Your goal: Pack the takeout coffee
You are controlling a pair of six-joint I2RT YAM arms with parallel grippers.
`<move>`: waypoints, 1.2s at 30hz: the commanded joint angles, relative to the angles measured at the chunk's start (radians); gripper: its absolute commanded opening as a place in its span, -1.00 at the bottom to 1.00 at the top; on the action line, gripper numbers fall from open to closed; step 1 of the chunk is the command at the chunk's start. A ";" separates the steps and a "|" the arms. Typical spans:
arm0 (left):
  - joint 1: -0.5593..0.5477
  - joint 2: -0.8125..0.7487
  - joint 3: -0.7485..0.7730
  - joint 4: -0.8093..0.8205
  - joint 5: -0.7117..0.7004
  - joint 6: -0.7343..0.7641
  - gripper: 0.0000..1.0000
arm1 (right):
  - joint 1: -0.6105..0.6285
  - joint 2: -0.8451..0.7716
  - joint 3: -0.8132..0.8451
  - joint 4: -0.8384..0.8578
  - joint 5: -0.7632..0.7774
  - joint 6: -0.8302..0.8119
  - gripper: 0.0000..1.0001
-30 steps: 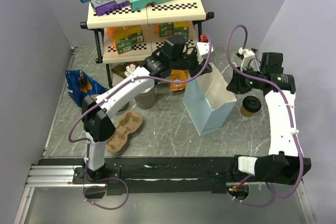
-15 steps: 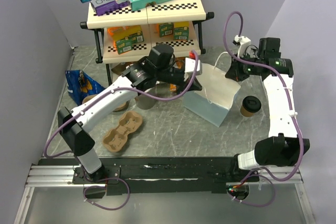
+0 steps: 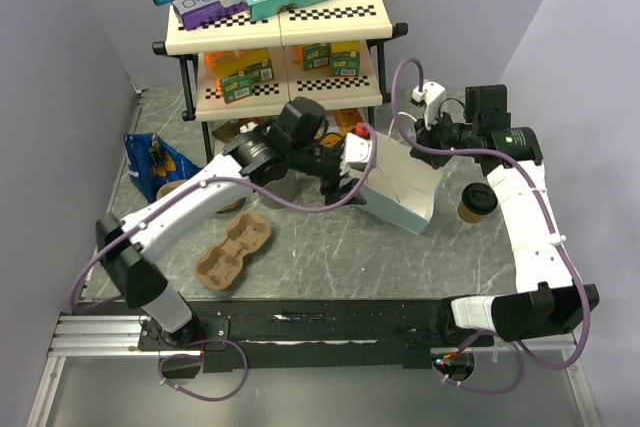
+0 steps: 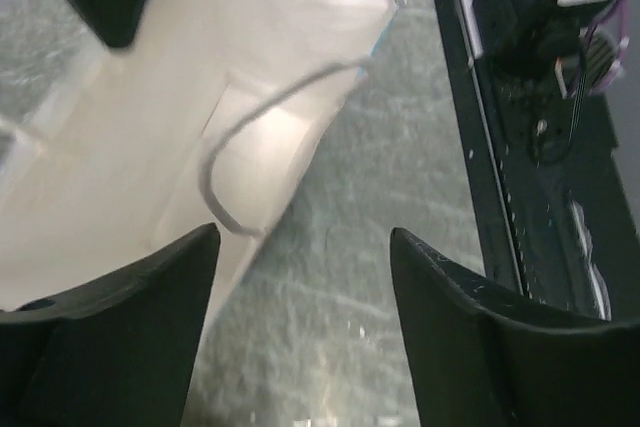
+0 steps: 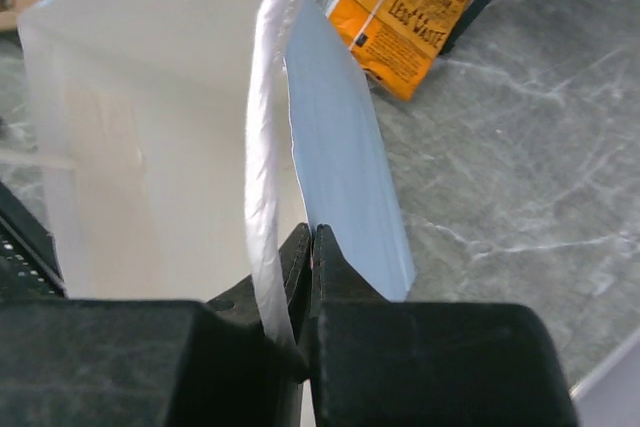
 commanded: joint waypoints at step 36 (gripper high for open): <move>0.493 -0.221 -0.643 -0.310 -0.560 -0.300 0.36 | 0.064 -0.059 0.032 0.073 0.066 -0.021 -1.00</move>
